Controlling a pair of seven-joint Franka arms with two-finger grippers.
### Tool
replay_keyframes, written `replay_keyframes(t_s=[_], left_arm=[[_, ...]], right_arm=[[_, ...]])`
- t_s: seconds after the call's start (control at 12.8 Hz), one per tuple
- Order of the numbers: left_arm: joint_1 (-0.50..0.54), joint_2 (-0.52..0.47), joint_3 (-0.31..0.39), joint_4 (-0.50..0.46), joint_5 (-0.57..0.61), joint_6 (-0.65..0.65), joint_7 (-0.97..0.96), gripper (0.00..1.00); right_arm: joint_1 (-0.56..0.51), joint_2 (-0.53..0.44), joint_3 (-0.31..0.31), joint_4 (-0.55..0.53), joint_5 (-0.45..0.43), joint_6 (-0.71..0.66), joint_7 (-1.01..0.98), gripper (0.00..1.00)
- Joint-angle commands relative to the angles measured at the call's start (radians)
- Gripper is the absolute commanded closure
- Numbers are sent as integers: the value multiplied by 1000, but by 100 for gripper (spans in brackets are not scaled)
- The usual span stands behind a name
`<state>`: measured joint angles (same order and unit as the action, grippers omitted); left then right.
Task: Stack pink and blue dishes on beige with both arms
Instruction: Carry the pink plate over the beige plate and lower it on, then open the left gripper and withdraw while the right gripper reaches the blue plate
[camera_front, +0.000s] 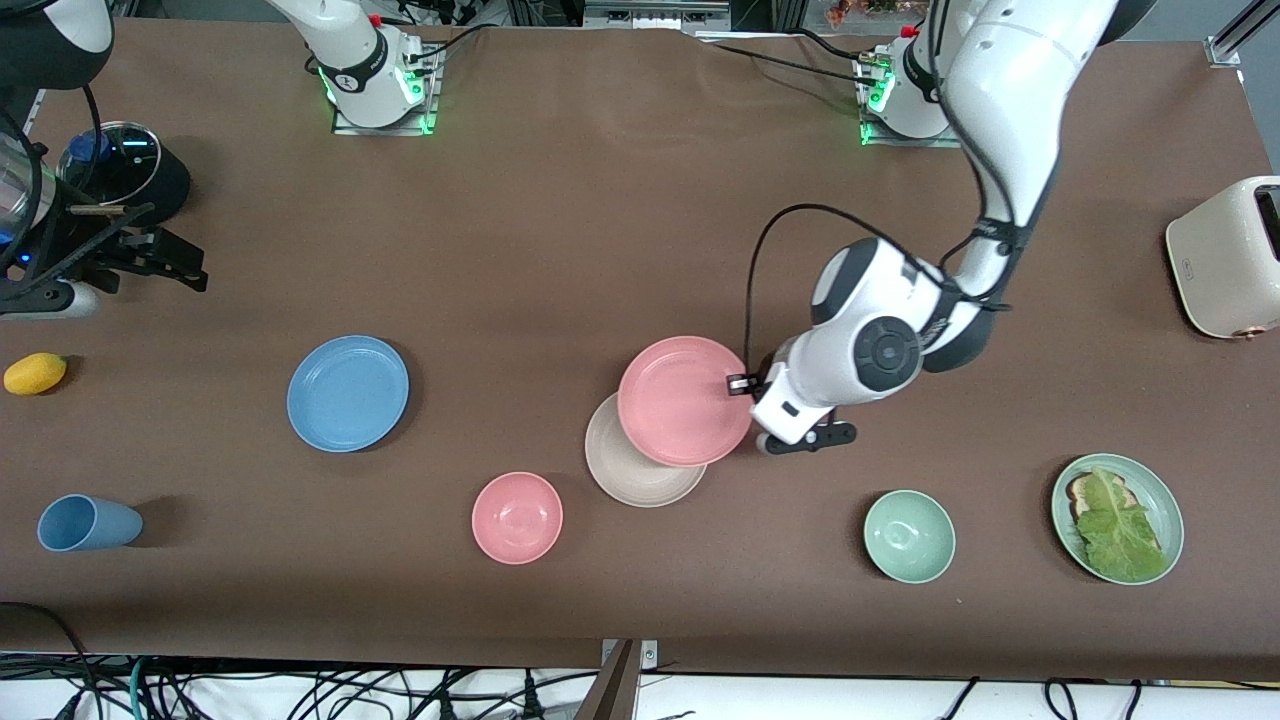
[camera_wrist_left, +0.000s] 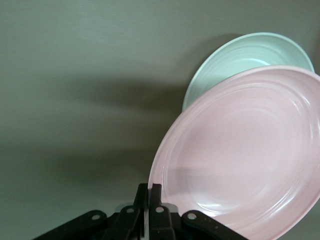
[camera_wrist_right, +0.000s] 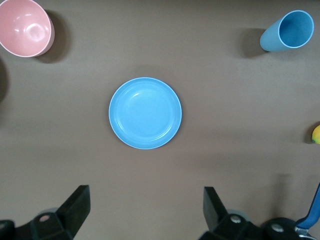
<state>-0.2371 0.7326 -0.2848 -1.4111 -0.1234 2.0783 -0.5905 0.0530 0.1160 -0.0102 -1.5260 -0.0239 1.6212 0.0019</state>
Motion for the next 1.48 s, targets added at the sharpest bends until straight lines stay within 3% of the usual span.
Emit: replay_keyframes(t_s=[0.0, 0.23, 0.31, 0.39, 0.62, 0.78, 1.09, 1.4], left_arm=[[-60, 76, 22, 57, -18, 99, -44, 100], [-64, 106, 27, 66, -19, 163, -75, 98], [-61, 110, 27, 69, -19, 166, -69, 41], [-60, 110, 29, 75, -15, 166, -66, 0], [-41, 91, 30, 78, -15, 164, -78, 0], [62, 56, 4, 80, -16, 134, -69, 0], [171, 24, 9, 78, 17, -68, 28, 0], [344, -24, 12, 78, 75, -240, 259, 0]], right_arm=[[-7, 36, 4, 27, 9, -18, 6, 0], [-3, 91, 4, 29, -2, -15, 0, 0], [13, 102, 7, 33, -19, -20, 3, 0], [21, 102, 9, 35, -48, -14, 1, 0], [11, 166, 7, 35, -42, -21, -9, 0], [-15, 180, 2, 33, -41, -14, -37, 0], [-32, 197, 2, 27, -34, -9, -71, 0], [-47, 322, 4, -38, -33, 190, -77, 0]])
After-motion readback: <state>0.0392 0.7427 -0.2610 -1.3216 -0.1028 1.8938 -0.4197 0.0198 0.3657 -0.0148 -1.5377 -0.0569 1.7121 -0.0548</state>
